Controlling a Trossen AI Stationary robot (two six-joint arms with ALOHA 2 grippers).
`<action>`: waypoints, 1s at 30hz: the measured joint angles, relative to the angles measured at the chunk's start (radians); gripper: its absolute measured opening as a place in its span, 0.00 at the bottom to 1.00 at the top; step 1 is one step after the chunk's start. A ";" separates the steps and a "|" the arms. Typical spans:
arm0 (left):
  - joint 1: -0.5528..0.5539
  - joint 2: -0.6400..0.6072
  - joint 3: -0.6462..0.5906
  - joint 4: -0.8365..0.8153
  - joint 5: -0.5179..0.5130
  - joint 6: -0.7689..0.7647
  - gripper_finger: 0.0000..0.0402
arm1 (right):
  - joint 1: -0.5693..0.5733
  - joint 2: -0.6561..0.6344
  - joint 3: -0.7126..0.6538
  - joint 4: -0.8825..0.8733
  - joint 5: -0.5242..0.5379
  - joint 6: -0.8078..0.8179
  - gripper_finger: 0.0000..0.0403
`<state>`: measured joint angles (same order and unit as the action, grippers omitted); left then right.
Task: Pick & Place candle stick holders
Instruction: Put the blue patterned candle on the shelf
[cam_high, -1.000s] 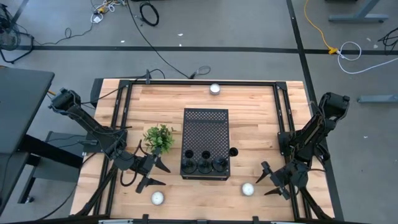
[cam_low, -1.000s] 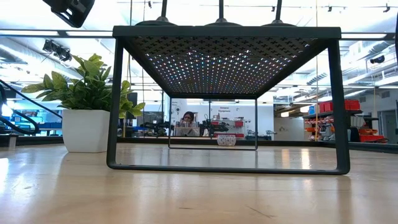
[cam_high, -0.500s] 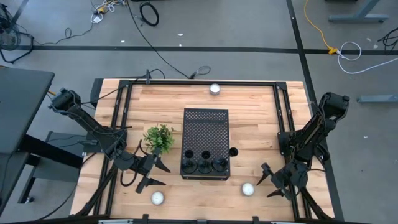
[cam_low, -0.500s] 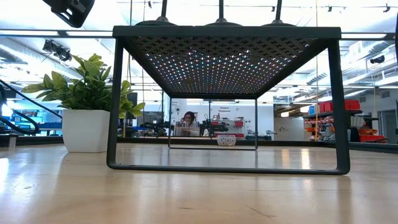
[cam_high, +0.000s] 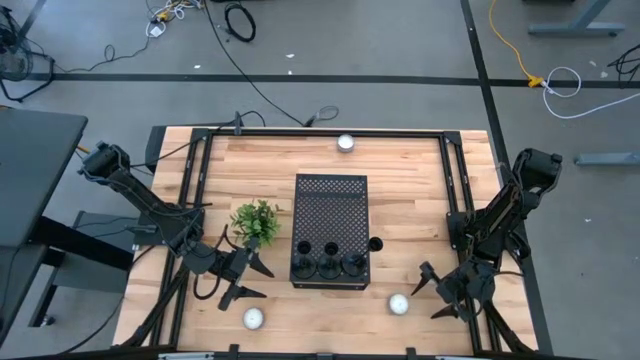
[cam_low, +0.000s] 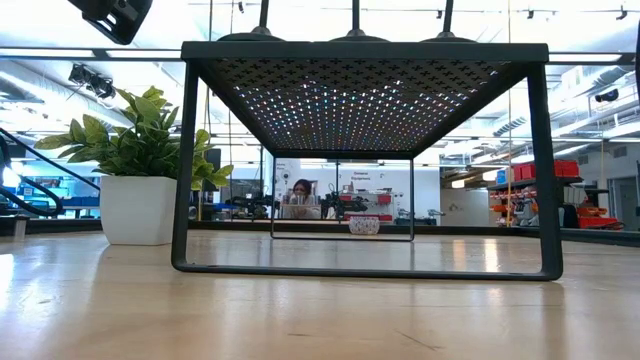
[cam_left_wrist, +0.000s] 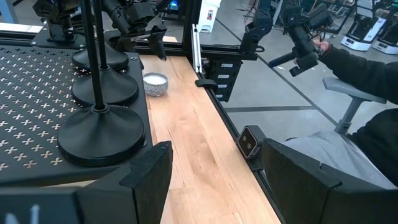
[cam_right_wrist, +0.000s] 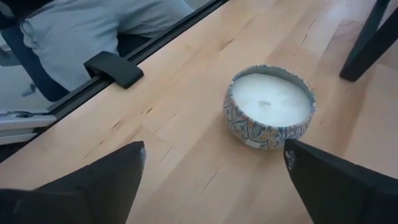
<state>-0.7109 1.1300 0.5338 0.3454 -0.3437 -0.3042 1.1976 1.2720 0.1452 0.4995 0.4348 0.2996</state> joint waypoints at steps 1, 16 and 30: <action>0.000 0.000 0.000 0.000 0.000 0.000 0.62 | 0.000 0.000 0.000 0.000 0.001 -0.002 0.97; 0.000 0.000 0.000 0.000 0.000 0.000 0.62 | -0.034 0.000 0.000 -0.058 0.034 0.062 0.99; 0.000 0.000 0.000 0.000 0.000 0.000 0.62 | -0.111 0.002 0.012 -0.066 0.017 0.072 0.99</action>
<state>-0.7109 1.1301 0.5335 0.3454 -0.3435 -0.3042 1.0862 1.2743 0.1570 0.4339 0.4522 0.3717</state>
